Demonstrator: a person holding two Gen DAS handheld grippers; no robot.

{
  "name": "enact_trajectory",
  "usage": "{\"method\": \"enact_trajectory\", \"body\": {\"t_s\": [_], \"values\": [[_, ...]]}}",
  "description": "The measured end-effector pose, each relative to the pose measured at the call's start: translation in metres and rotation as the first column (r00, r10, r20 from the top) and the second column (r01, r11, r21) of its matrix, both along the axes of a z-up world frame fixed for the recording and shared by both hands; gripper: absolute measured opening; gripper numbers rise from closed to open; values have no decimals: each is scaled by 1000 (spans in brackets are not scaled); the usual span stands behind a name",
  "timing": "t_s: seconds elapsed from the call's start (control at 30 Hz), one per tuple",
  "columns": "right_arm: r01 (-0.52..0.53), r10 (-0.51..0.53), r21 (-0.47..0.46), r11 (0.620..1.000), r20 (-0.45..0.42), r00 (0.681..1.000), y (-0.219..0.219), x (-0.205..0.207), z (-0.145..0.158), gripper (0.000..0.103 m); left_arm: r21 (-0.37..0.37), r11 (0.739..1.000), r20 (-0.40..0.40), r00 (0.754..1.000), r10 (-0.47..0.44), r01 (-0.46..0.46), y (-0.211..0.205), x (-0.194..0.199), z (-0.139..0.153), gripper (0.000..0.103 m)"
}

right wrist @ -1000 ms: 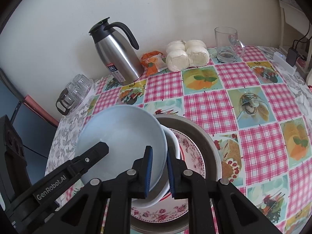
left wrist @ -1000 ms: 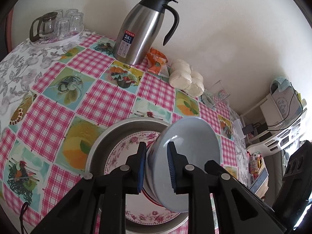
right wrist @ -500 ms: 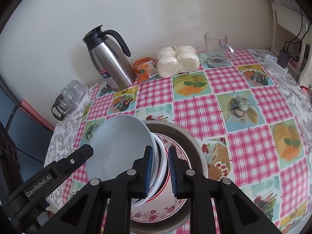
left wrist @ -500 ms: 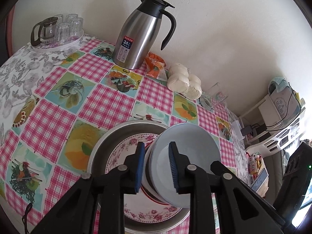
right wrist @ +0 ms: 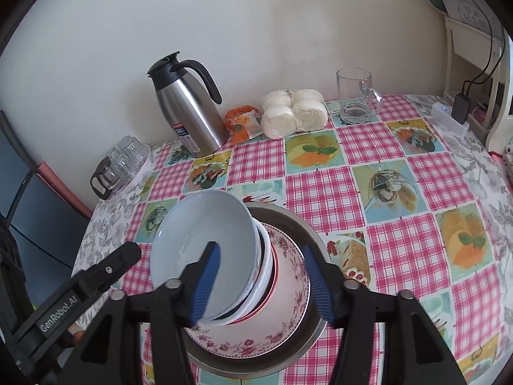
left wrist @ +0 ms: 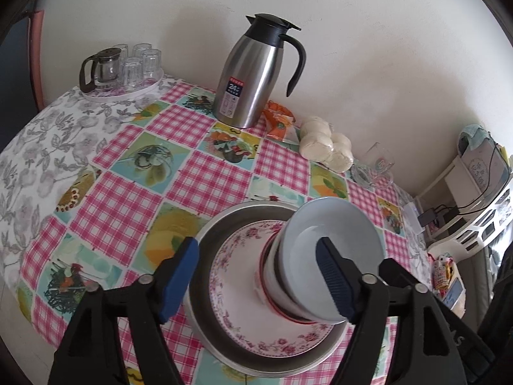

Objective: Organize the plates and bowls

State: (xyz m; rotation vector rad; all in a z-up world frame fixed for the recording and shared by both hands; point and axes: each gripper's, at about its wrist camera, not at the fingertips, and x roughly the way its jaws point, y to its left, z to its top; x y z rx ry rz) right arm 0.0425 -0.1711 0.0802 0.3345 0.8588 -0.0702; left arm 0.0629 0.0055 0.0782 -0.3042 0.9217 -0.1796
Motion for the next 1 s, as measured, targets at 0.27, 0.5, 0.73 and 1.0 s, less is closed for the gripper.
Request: {"method": "enact_trajectory", "body": {"t_s": [0.27,0.5,0.73,1.0], "values": [[7,-7,-14,1000,27,1000,-2,-18,-5,82,87,994,19,998,64,-66,12,-13,-4,96],[-3,4,-36,999,40,999,-3,-31,-12,99,150,986,-11,998,69,-66,18,-19,-16,98],[-20,22,-51,999,45,999,-2,-40,-16,103,175,983,-28,998,63,-57,17,-26,-22,98],[-39,41,-98,994,23,999,5,-47,-23,103,241,970,-53,997,59,-45,14,-34,-28,98]]}}
